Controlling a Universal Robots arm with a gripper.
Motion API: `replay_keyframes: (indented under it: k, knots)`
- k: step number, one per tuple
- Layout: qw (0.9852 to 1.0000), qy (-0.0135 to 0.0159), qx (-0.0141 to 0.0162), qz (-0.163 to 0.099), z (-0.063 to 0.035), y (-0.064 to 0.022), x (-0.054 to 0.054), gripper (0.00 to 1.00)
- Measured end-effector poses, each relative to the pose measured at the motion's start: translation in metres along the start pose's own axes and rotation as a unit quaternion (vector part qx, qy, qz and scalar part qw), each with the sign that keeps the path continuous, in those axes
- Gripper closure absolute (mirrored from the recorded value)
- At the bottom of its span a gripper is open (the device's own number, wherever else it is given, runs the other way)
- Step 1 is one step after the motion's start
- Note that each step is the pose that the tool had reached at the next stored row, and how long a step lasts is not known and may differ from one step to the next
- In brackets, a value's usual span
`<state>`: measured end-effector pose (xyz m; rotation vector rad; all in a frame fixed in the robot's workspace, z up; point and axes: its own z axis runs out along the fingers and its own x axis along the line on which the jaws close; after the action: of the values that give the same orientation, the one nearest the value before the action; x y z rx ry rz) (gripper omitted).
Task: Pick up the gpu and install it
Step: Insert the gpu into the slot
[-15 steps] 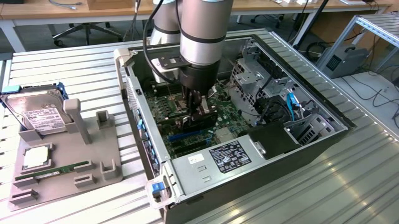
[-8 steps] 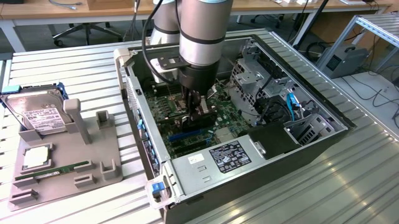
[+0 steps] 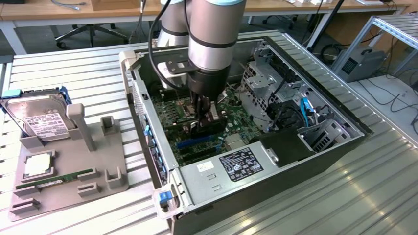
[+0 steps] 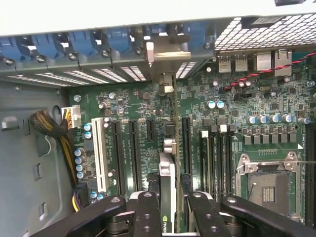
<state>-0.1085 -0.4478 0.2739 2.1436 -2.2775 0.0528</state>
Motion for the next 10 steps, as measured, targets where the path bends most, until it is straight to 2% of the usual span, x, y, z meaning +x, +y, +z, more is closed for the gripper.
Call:
replay_keyframes:
  k: [6, 8, 9, 10]
  knots:
    - [1.0000, -0.0003, 0.0000, 0.000, 0.0001, 0.0004, 0.0040, 0.73]
    - [1.0000, -0.0044, -0.0003, 0.000, 0.0001, 0.0003, 0.0045, 0.73]
    - [1.0000, -0.0074, -0.0005, 0.000, 0.0003, 0.0003, 0.0045, 0.73]
    - [0.9999, -0.0124, -0.0007, 0.000, 0.0005, 0.0003, 0.0045, 0.73]
